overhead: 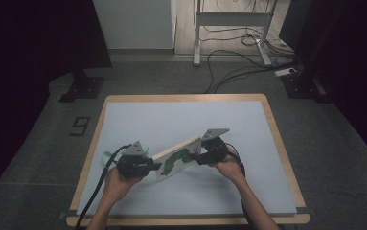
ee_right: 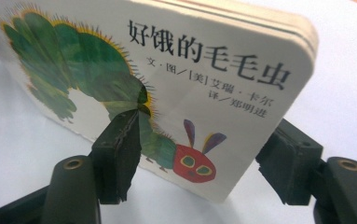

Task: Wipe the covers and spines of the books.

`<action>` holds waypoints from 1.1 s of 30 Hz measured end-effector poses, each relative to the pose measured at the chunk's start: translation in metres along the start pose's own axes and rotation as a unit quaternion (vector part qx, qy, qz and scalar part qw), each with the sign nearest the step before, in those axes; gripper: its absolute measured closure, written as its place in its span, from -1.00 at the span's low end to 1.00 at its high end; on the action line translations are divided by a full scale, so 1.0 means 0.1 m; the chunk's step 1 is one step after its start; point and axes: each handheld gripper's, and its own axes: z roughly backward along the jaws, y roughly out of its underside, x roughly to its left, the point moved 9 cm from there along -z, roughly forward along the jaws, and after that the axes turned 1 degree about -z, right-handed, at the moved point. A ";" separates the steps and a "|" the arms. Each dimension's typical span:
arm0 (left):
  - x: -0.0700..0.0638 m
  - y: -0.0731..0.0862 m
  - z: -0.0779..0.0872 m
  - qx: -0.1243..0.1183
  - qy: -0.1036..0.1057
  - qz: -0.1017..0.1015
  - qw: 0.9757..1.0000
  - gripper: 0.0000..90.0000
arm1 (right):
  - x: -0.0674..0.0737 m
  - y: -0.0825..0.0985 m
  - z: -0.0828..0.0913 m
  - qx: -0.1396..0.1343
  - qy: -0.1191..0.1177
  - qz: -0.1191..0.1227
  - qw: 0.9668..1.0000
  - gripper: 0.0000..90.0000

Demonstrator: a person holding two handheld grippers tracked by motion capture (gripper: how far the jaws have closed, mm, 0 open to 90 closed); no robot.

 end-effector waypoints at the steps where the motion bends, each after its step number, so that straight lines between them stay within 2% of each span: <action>1: 0.02 -0.01 0.00 0.001 -0.001 -0.003 1.000 0.66 | -0.02 -0.01 -0.01 -0.002 0.002 -0.003 1.000 -0.27; 3: 0.08 -0.04 -0.02 0.000 -0.004 -0.013 1.000 0.66 | -0.05 -0.03 -0.03 -0.002 0.006 -0.007 1.000 -0.27; 6: 0.16 -0.07 -0.02 0.004 -0.021 -0.029 0.999 0.63 | -0.09 -0.07 -0.04 -0.006 0.012 -0.012 1.000 -0.25; 11: 0.26 -0.03 -0.05 0.011 -0.032 -0.016 0.999 0.57 | -0.10 -0.13 -0.03 -0.011 0.012 -0.012 1.000 -0.22; 18: 0.16 -0.04 -0.04 0.008 -0.030 -0.005 0.999 0.50 | -0.07 -0.09 0.05 -0.014 -0.002 -0.014 1.000 -0.17; 23: 0.10 -0.03 -0.04 0.011 -0.031 -0.001 0.999 0.45 | -0.05 -0.07 0.13 -0.005 -0.006 -0.014 1.000 -0.17; 25: 0.08 -0.03 -0.04 0.007 -0.030 0.007 0.999 0.43 | -0.05 -0.06 0.17 -0.006 -0.010 -0.017 1.000 -0.16; 28: 0.04 -0.02 -0.04 0.003 -0.026 0.014 1.000 0.34 | -0.05 -0.05 0.23 -0.008 -0.010 -0.020 1.000 -0.21; 33: -0.01 0.01 -0.04 0.006 -0.035 0.017 0.999 0.16 | -0.09 -0.01 0.30 -0.007 -0.002 -0.027 1.000 -0.32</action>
